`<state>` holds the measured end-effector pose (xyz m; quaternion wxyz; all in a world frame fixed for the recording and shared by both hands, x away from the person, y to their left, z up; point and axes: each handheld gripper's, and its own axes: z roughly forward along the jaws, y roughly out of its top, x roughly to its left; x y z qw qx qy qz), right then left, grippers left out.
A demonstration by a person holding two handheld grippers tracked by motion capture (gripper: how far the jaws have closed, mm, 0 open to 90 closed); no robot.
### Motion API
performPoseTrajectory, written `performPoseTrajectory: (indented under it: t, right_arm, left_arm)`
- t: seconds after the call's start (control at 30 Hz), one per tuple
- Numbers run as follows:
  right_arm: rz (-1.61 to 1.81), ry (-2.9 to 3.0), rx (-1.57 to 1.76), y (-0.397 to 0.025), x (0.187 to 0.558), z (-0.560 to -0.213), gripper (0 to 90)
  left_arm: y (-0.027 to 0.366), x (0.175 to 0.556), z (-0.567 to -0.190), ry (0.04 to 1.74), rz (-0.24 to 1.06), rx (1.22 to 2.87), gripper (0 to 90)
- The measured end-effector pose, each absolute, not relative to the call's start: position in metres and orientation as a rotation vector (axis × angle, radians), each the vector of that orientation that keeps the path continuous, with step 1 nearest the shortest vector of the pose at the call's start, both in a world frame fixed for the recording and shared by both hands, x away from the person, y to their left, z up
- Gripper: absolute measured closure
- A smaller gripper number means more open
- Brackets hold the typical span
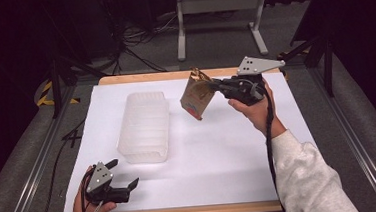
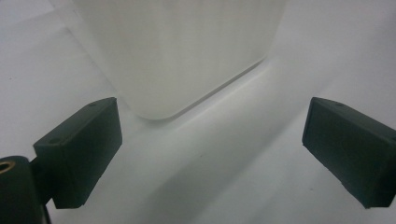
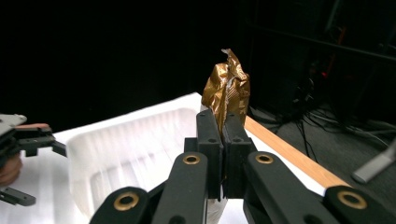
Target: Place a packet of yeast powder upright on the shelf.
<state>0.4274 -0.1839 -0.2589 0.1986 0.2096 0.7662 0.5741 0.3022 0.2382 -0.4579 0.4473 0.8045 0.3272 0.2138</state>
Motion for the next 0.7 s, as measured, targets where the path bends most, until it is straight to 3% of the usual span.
performPoseTrajectory:
  t: [0.7]
  right_arm:
    - [1.631, 2.300, 0.409, -0.090, 0.434, -0.274, 88.4]
  left_arm:
    - [0.241, 0.301, -0.458, 0.804, 0.521, 1.970, 6.0]
